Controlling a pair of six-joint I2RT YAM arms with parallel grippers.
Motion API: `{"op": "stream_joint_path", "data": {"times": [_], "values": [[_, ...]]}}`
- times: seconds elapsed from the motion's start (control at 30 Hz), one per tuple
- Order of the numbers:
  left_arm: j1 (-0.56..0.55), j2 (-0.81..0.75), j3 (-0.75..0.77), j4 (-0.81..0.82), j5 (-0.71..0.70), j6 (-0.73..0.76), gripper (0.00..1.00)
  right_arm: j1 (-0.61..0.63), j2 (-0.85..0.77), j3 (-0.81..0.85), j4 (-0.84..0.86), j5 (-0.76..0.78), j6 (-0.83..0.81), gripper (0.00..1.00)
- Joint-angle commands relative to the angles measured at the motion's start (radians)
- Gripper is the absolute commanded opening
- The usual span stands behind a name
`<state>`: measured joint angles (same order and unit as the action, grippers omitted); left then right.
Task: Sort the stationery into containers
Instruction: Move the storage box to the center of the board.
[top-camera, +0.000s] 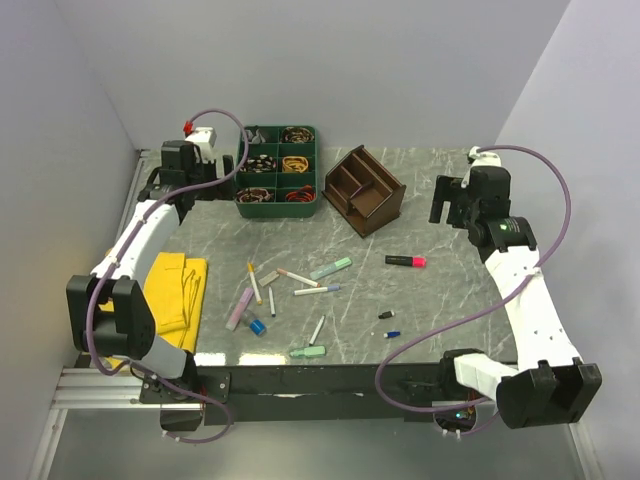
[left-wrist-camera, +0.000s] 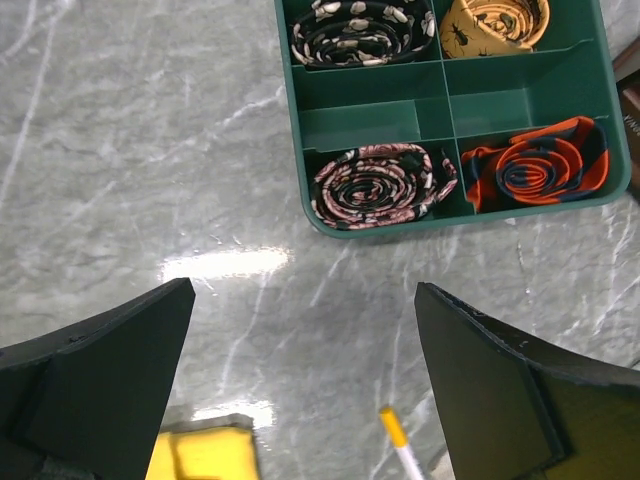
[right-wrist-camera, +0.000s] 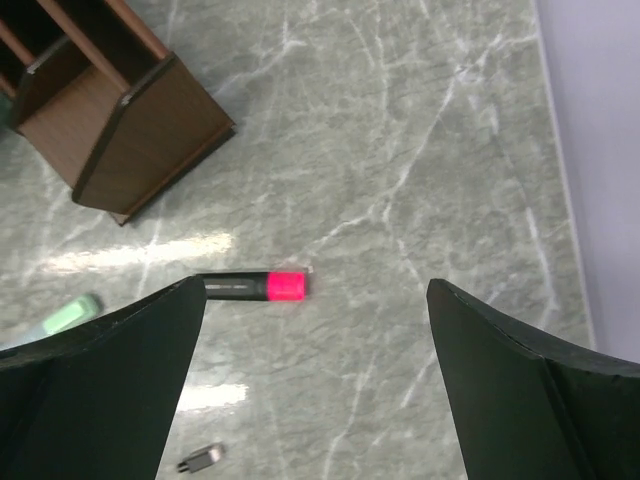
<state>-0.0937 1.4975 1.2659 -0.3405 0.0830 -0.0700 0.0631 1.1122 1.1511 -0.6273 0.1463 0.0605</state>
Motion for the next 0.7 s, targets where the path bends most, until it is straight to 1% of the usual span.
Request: {"op": "stream_joint_path", "data": {"times": [0.0,0.03,0.1,0.13,0.17,0.23,0.33,0.37,0.47,0.67], "values": [[-0.021,0.024,0.015,0.057,-0.018,-0.103,1.00,0.007,0.038,0.061,0.012,-0.066,0.091,1.00],[-0.024,0.023,0.012,0.063,-0.022,-0.111,0.99,0.007,0.046,0.059,0.015,-0.132,0.099,1.00],[-0.034,0.021,0.004,0.058,-0.017,-0.113,0.99,0.010,0.077,0.055,0.037,-0.143,0.180,1.00],[-0.035,0.020,0.004,0.054,-0.012,-0.111,0.99,0.014,0.101,0.062,0.032,-0.175,0.218,0.99],[-0.035,0.018,0.006,0.048,-0.009,-0.109,0.99,0.017,0.166,0.080,0.015,-0.182,0.279,0.98],[-0.035,0.010,0.006,0.038,0.001,-0.105,0.99,0.026,0.215,0.119,0.004,-0.185,0.330,0.93],[-0.035,-0.006,-0.005,0.049,-0.009,-0.108,0.99,0.058,0.259,0.148,0.008,-0.139,0.377,0.92],[-0.035,-0.020,-0.019,0.052,-0.009,-0.109,0.99,0.064,0.282,0.169,0.005,-0.099,0.413,0.92],[-0.037,-0.039,-0.046,0.057,-0.017,-0.116,0.99,0.083,0.339,0.215,-0.029,-0.061,0.478,0.91],[-0.035,-0.069,-0.099,0.064,-0.035,-0.129,0.99,0.139,0.454,0.311,-0.045,-0.047,0.513,0.90]]}}
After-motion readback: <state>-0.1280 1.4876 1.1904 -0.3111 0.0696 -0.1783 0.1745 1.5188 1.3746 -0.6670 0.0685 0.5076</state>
